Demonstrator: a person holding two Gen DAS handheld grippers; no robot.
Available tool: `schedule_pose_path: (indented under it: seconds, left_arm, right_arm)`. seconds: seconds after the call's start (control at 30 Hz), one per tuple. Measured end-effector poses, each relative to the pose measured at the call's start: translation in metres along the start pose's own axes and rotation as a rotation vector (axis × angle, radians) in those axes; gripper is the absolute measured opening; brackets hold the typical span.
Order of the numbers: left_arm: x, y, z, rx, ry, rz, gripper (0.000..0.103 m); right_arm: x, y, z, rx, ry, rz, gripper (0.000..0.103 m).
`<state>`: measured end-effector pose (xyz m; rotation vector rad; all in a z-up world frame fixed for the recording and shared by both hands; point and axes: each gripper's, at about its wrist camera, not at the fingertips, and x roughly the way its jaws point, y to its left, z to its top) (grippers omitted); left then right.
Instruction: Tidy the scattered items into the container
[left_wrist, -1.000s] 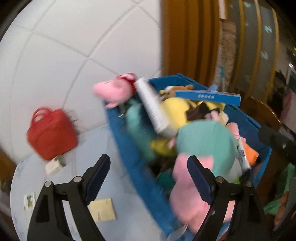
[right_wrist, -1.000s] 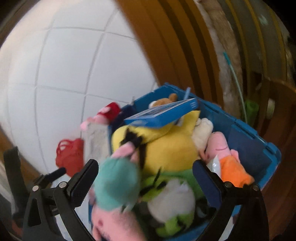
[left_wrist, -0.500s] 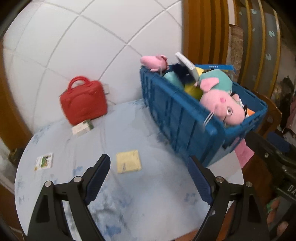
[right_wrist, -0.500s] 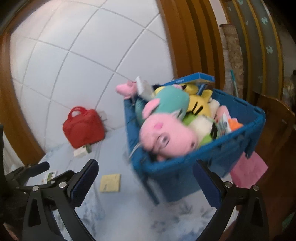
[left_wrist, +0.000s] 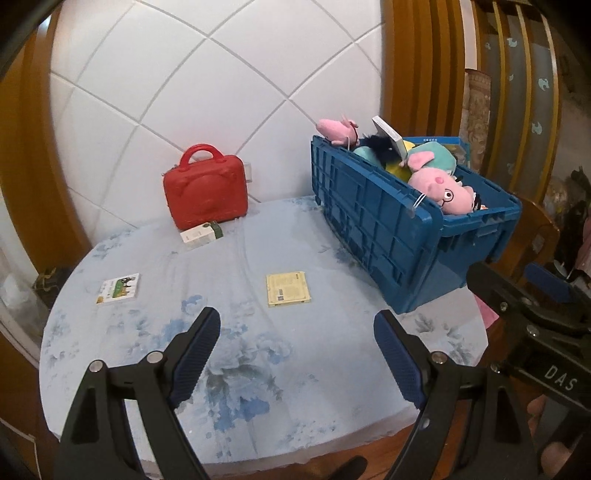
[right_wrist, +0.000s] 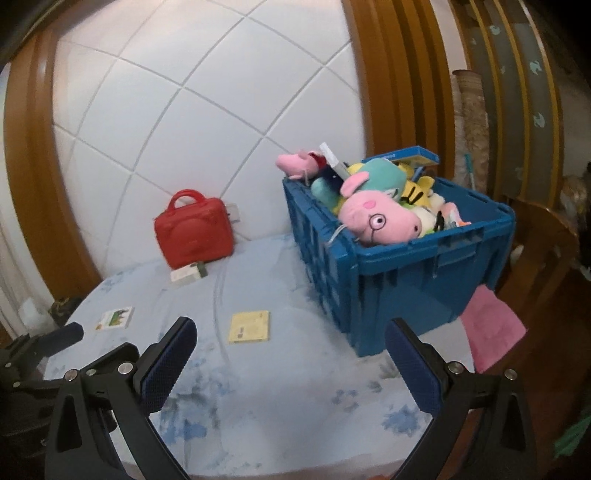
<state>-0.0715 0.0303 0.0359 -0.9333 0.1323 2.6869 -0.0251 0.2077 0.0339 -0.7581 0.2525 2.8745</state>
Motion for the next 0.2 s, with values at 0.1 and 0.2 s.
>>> schedule_pose_path:
  seconds: [0.1, 0.2]
  left_arm:
    - [-0.0055, 0.0028, -0.0046, -0.009, 0.001, -0.003, 0.085]
    - [-0.0079, 0.0066, -0.0074, -0.014, 0.001, 0.0, 0.085]
  right_arm:
    - [-0.0056, 0.0048, -0.0052, 0.003, 0.001, 0.005, 0.103]
    - [-0.0073, 0.007, -0.0083, 0.007, 0.005, 0.004, 0.103]
